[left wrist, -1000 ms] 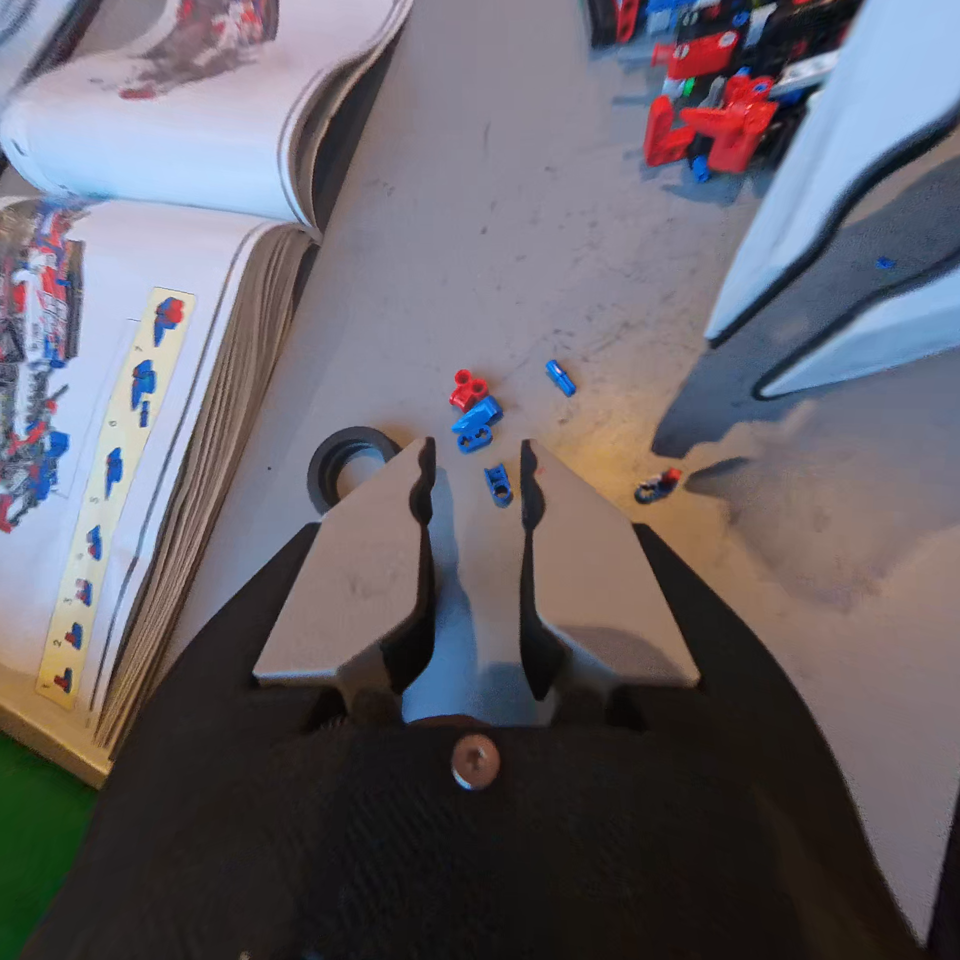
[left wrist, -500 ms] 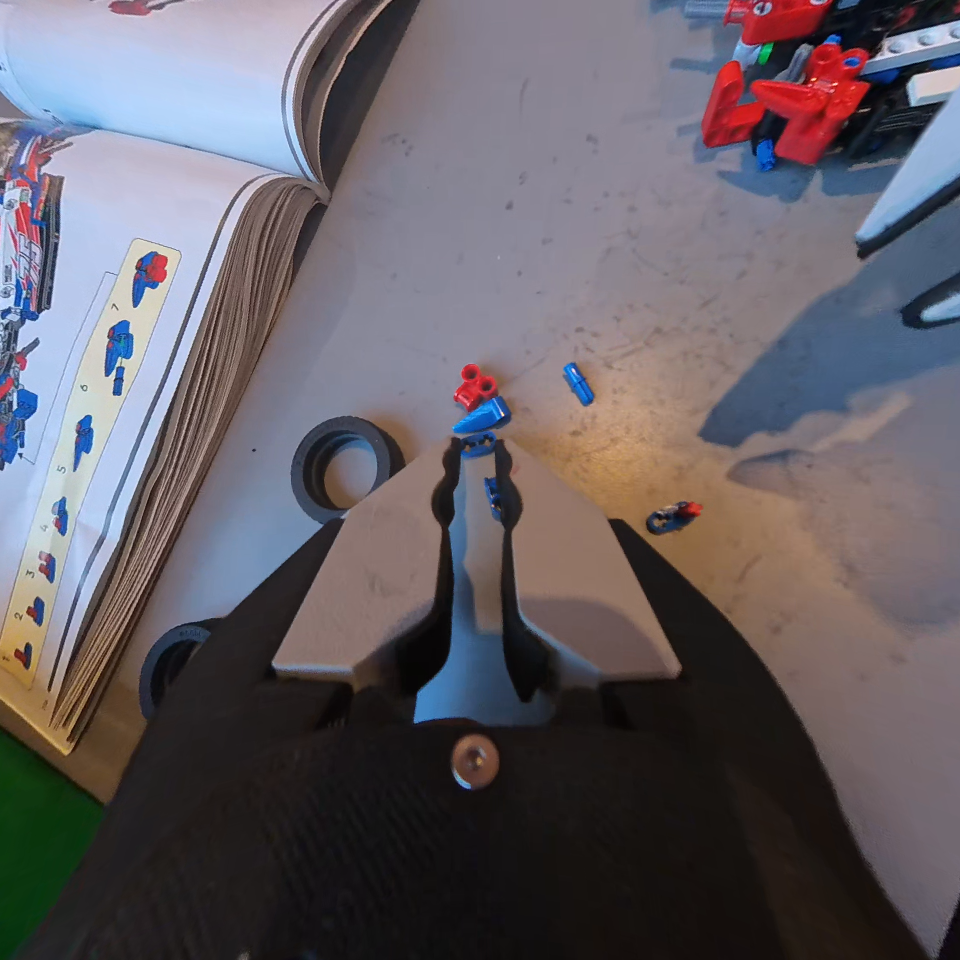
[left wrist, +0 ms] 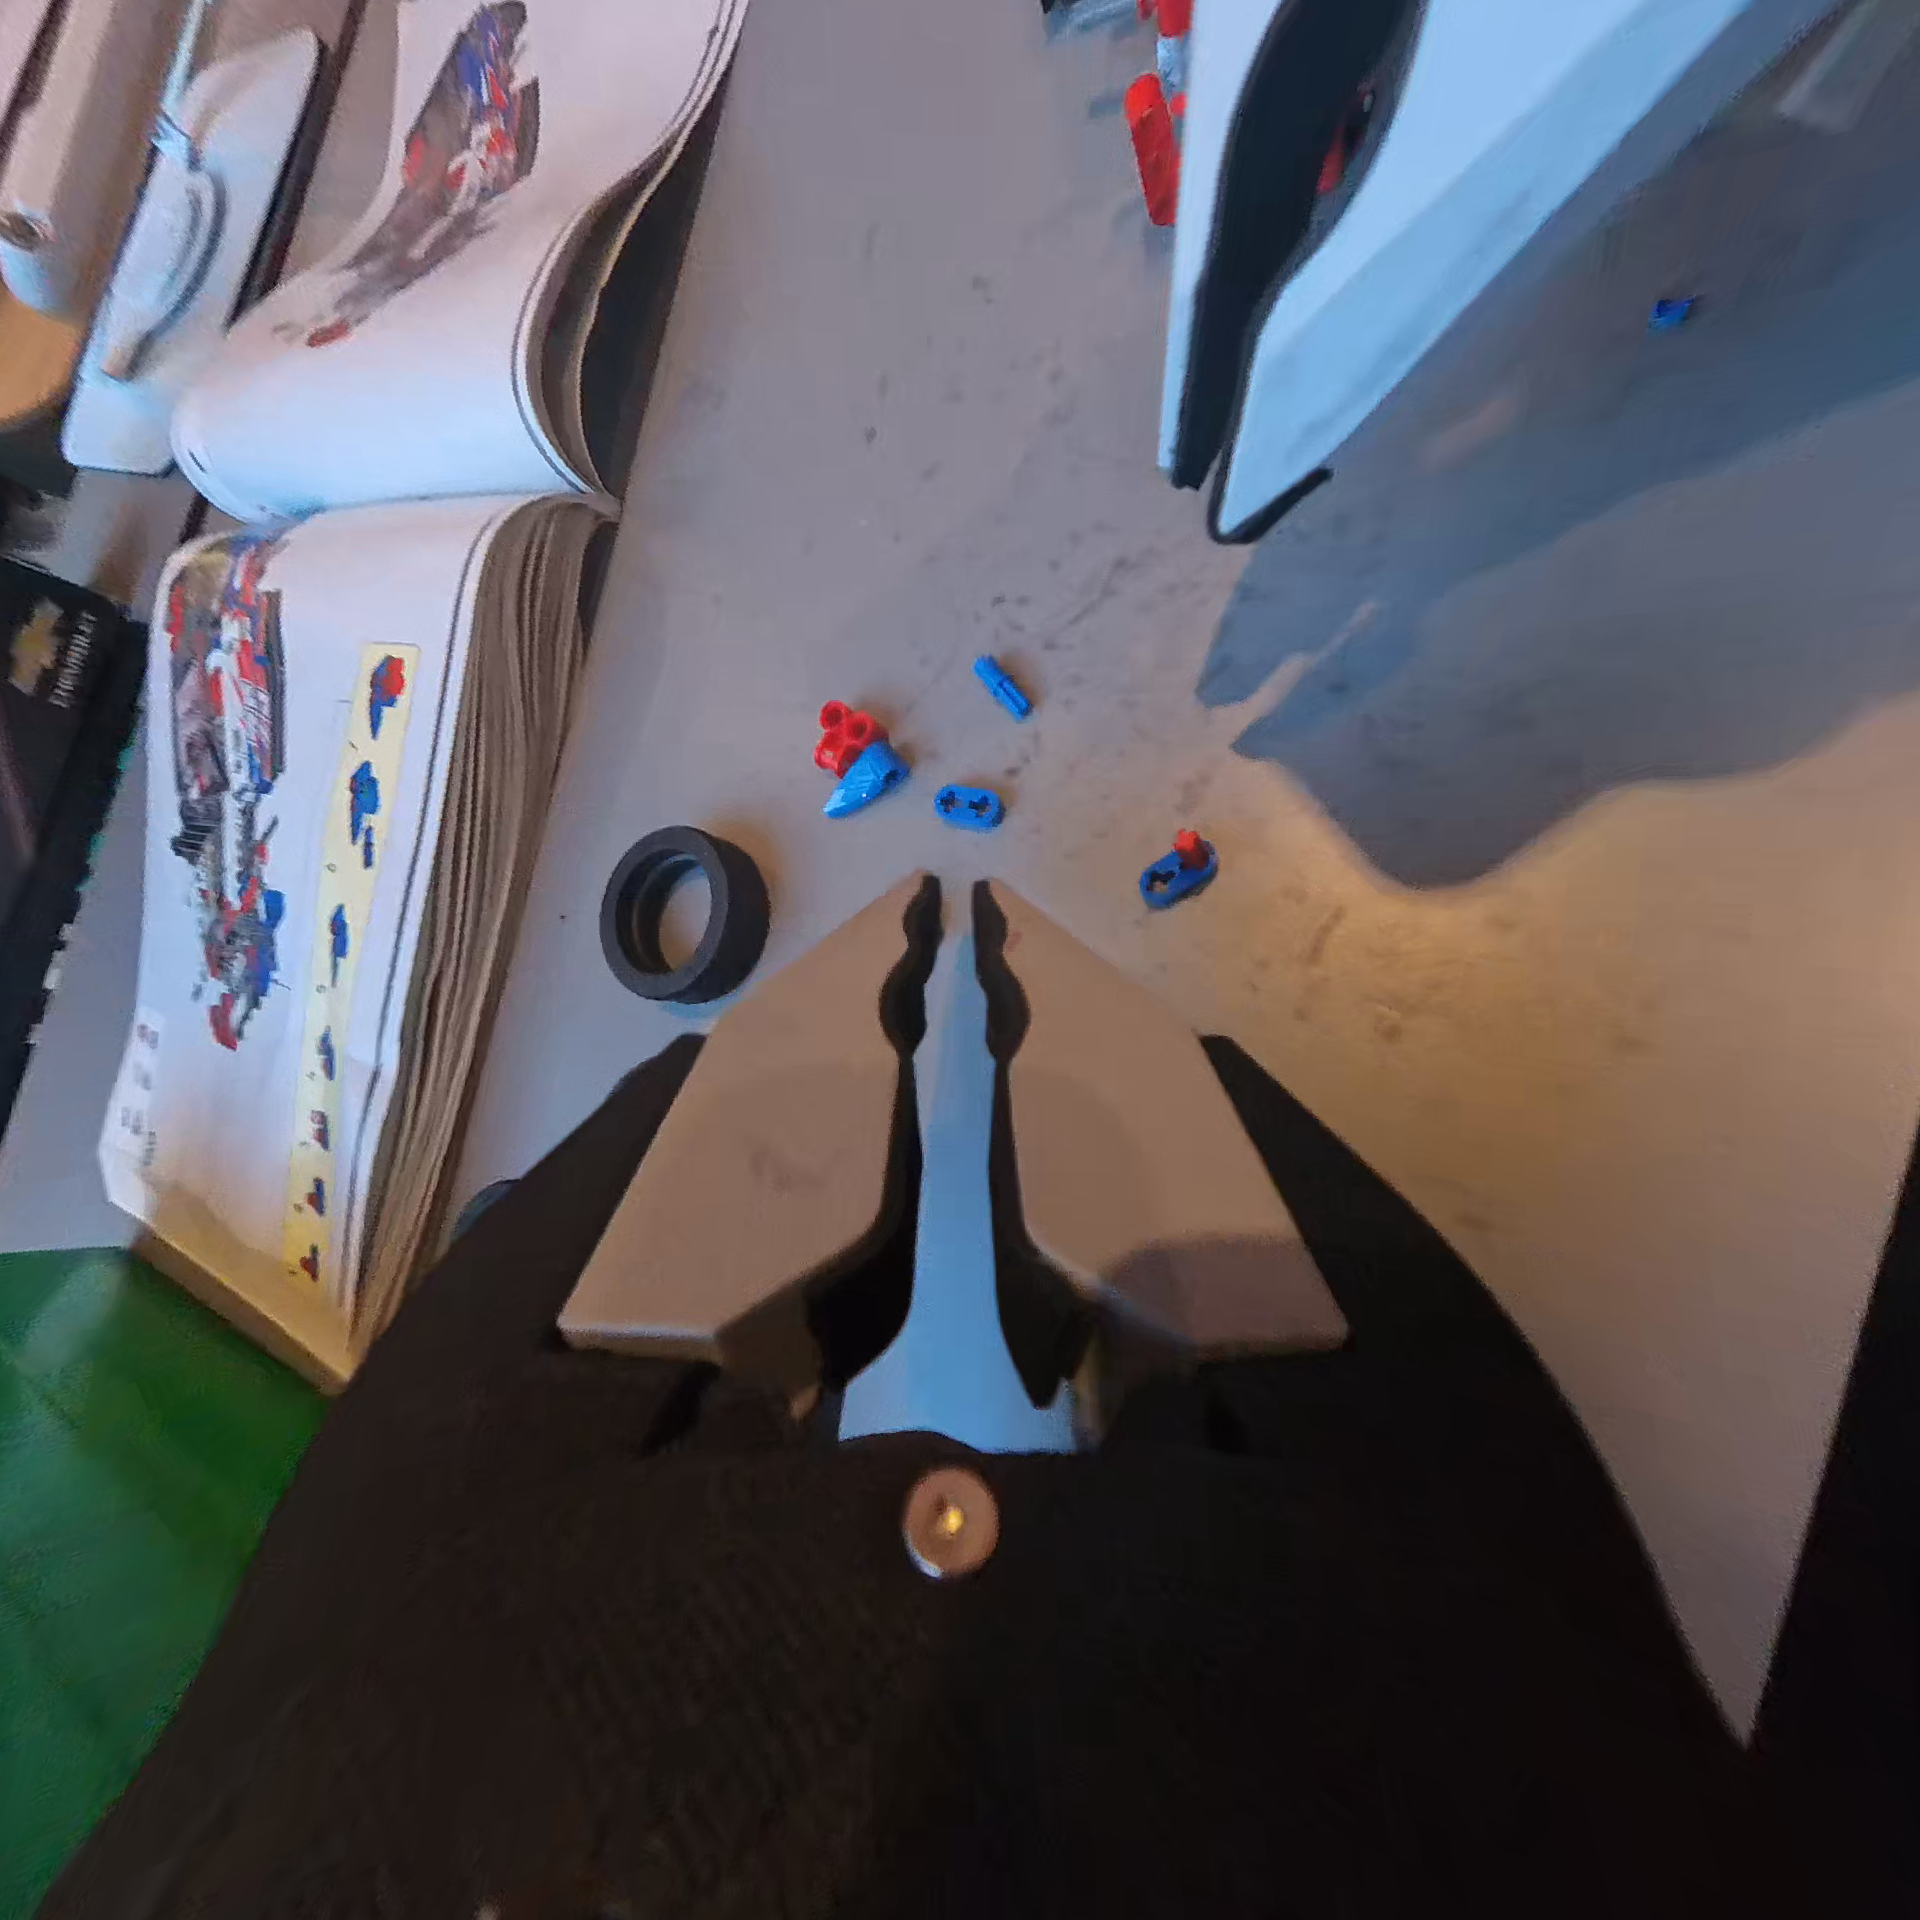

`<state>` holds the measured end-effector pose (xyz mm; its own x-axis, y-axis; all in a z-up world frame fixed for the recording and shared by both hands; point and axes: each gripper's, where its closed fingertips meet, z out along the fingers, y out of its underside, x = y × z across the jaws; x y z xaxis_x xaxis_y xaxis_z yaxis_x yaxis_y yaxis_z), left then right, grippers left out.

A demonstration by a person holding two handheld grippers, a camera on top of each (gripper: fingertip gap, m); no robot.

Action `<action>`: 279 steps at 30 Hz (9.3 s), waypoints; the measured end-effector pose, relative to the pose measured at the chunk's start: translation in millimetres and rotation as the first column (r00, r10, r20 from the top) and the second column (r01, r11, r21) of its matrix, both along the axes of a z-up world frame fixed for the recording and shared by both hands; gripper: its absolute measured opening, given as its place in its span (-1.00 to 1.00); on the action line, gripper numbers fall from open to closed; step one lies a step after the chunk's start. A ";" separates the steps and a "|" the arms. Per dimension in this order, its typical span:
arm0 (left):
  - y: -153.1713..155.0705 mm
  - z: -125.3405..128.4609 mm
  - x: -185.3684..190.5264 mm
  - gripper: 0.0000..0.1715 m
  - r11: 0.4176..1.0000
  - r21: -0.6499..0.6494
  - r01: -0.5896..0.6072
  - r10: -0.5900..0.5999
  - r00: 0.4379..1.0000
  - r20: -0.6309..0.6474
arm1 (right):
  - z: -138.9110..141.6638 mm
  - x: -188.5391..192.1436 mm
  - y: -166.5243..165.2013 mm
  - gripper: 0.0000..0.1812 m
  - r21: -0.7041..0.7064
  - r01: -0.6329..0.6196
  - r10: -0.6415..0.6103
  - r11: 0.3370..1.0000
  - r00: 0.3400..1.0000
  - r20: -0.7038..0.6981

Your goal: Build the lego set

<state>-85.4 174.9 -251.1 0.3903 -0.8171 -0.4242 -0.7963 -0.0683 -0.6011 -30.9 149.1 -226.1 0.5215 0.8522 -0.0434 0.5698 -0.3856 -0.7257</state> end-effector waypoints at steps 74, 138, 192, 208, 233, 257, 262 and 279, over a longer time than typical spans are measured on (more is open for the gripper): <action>-35.7 -16.4 1.8 -0.74 0.894 -0.362 0.264 -0.217 0.962 0.164 | -43.0 -21.6 -1.3 -0.92 -0.040 0.023 -0.017 0.999 0.989 0.145; -52.6 12.8 18.9 -0.94 0.837 -0.107 0.537 -0.494 0.825 0.276 | -10.1 -42.4 -24.3 -0.92 0.068 -0.321 0.310 0.945 0.941 0.137; -42.7 -16.0 23.2 -0.85 0.833 -0.278 0.479 -0.428 0.875 0.226 | -21.6 -30.2 -15.3 -0.92 0.082 -0.233 0.225 0.969 0.970 0.094; -41.3 -1.1 24.9 -0.86 0.840 -0.247 0.483 -0.404 0.861 0.309 | -22.0 -32.9 -17.0 -0.92 0.063 -0.279 0.276 0.958 0.959 0.058; -44.1 -2.9 25.8 -0.96 0.830 -0.241 0.503 -0.430 0.852 0.298 | -29.7 -33.1 -16.7 -0.92 0.044 -0.284 0.281 0.958 0.958 0.051; -45.5 -14.3 25.8 -0.96 0.836 -0.241 0.493 -0.451 0.868 0.210 | -42.7 -32.6 -18.7 -0.92 0.025 -0.315 0.309 0.949 0.941 0.135; -45.0 -14.1 25.1 -0.96 0.823 -0.303 0.481 -0.417 0.873 0.252 | -42.5 -33.6 -18.2 -0.92 0.003 -0.302 0.300 0.953 0.949 0.100; -21.7 -15.1 7.2 -0.83 0.905 -0.250 0.343 -0.294 0.932 0.213 | -42.6 -39.5 -9.4 -0.91 0.006 -0.151 0.151 0.988 0.988 0.028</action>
